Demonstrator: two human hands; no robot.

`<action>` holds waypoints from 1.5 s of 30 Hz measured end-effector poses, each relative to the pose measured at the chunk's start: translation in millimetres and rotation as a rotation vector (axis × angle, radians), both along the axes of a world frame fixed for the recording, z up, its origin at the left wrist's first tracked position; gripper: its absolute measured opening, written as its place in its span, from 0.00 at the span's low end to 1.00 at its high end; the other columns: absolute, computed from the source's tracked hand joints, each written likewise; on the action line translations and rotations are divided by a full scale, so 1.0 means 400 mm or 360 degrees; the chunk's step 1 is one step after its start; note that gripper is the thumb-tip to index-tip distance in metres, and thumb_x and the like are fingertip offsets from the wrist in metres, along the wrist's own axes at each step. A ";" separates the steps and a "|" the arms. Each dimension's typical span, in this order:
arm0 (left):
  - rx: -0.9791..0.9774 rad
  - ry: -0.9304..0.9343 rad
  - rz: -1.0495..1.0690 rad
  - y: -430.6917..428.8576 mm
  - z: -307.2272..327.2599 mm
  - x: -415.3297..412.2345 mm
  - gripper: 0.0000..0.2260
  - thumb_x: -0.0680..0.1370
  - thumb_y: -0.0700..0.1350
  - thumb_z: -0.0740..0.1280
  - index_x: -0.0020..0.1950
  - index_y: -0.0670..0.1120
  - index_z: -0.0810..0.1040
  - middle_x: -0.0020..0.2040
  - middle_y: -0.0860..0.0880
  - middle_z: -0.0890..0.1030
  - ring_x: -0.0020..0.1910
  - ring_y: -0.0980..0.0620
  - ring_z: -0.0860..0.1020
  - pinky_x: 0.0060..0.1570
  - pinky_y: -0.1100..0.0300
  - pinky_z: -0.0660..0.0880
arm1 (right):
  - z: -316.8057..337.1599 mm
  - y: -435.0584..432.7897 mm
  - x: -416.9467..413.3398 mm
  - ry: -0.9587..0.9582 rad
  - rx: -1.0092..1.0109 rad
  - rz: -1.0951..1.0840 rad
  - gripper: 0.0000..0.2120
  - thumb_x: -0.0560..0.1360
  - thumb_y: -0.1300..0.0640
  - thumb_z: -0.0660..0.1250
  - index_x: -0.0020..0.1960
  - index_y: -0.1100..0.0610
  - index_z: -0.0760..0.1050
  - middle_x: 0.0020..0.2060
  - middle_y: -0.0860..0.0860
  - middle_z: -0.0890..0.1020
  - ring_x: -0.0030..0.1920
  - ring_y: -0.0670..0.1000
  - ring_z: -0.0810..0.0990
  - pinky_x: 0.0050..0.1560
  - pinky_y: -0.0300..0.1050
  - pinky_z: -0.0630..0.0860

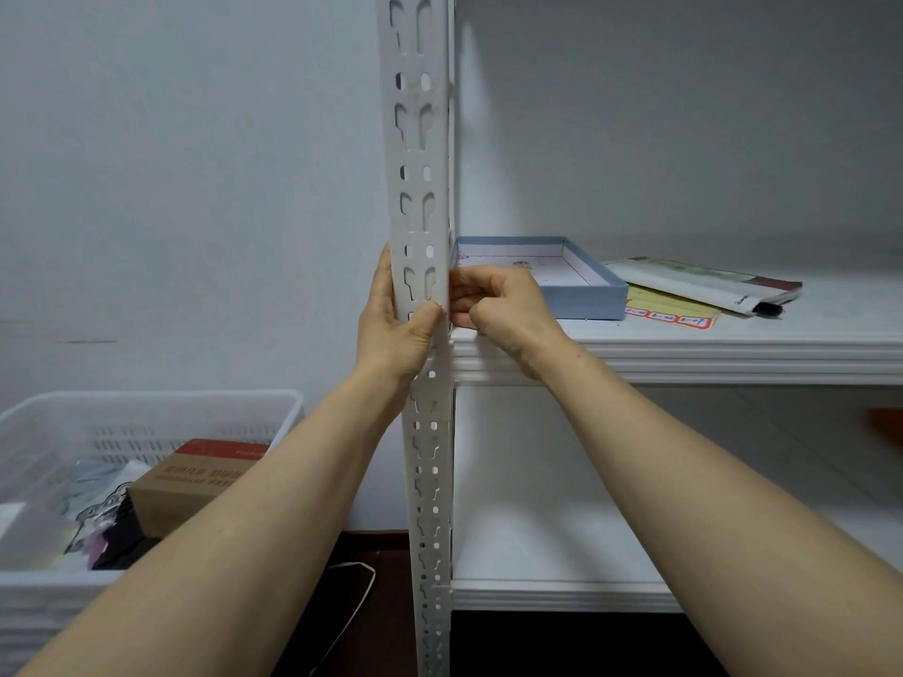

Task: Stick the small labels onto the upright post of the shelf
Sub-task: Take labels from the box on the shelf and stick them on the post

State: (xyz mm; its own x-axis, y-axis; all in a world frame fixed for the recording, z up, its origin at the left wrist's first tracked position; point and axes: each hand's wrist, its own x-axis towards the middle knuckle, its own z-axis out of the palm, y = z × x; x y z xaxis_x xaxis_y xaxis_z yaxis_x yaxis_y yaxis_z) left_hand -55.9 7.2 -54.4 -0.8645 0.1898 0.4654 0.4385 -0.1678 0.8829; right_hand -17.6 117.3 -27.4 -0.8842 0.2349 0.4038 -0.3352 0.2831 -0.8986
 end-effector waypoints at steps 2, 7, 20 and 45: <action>0.0000 -0.0009 -0.0005 0.000 -0.001 -0.005 0.35 0.71 0.34 0.63 0.76 0.53 0.61 0.65 0.47 0.77 0.61 0.51 0.77 0.61 0.52 0.75 | -0.001 0.002 -0.002 -0.0008 0.0011 -0.0006 0.25 0.65 0.81 0.54 0.54 0.65 0.78 0.48 0.64 0.82 0.52 0.62 0.81 0.56 0.56 0.78; 0.0007 -0.0021 -0.0107 -0.011 -0.004 -0.018 0.34 0.74 0.30 0.62 0.76 0.52 0.60 0.66 0.47 0.76 0.60 0.53 0.78 0.60 0.58 0.75 | -0.002 0.002 -0.005 -0.0008 0.0011 0.0021 0.25 0.65 0.81 0.54 0.52 0.63 0.79 0.46 0.61 0.82 0.48 0.58 0.82 0.54 0.55 0.79; 0.0090 -0.0049 -0.0008 0.001 0.006 -0.004 0.32 0.73 0.29 0.61 0.74 0.52 0.65 0.60 0.48 0.80 0.47 0.60 0.80 0.52 0.64 0.78 | 0.000 -0.001 0.005 0.0018 0.0052 0.0012 0.25 0.65 0.80 0.54 0.49 0.59 0.78 0.42 0.57 0.82 0.48 0.59 0.82 0.53 0.51 0.80; 0.0151 -0.0111 -0.0031 -0.004 0.012 0.001 0.32 0.72 0.29 0.61 0.73 0.52 0.67 0.61 0.48 0.80 0.51 0.58 0.79 0.56 0.62 0.77 | -0.002 -0.005 0.001 0.0036 0.0074 -0.0016 0.24 0.65 0.80 0.54 0.49 0.59 0.78 0.44 0.59 0.82 0.51 0.62 0.81 0.57 0.55 0.78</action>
State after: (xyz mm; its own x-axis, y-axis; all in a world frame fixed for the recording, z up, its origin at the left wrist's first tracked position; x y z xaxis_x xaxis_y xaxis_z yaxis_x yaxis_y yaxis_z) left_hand -55.7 5.5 -49.6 -0.8922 0.1647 0.4207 0.3722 -0.2598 0.8910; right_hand -17.4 115.4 -28.2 -0.8725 0.2244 0.4342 -0.3521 0.3276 -0.8768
